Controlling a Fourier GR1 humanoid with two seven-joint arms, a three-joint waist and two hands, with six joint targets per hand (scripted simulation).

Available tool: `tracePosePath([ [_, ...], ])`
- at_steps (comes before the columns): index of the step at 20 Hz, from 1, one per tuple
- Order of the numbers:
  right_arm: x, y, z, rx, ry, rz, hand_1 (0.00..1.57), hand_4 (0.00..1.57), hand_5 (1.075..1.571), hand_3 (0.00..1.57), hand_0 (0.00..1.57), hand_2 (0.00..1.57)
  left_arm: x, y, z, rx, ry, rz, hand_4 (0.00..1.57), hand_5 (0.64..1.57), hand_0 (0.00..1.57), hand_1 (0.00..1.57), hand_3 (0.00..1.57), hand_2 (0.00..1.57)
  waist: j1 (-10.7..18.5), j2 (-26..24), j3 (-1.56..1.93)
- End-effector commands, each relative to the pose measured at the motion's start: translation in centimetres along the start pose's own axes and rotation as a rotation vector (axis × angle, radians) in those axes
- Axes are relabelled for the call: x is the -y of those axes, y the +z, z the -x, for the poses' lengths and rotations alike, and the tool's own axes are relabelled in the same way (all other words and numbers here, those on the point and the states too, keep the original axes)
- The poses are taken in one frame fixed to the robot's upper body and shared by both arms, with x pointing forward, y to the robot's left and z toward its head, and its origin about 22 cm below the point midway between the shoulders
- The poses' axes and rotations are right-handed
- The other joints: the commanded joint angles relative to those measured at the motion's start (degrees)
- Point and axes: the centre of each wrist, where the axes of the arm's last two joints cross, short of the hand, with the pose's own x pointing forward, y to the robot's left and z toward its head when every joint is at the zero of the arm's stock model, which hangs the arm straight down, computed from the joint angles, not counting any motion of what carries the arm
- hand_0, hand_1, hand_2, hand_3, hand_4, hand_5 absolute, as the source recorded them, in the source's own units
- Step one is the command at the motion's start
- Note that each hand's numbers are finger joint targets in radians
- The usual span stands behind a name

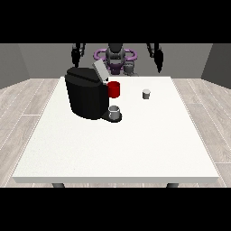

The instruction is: Insert the coffee pod into the coffee machine and close the lid

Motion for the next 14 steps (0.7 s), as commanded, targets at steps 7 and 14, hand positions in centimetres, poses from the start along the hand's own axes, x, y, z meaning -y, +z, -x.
tracePosePath([
  [7,2.5,0.8,1.7,-0.078,0.122,0.209,0.0,0.0,1.571,0.0,0.0,0.0,-1.9,2.0,0.2,0.133,-0.34,0.325,0.0,1.571,0.0,0.0,0.0,0.0,0.0,-2.1,0.06],
  [14,-0.7,-1.5,0.0,0.027,0.153,0.164,0.0,0.0,1.571,0.0,0.0,0.0,-5.2,-3.2,-3.0,0.111,-0.514,0.27,0.0,1.571,0.0,0.0,0.0,0.0,-3.7,4.3,0.1],
])
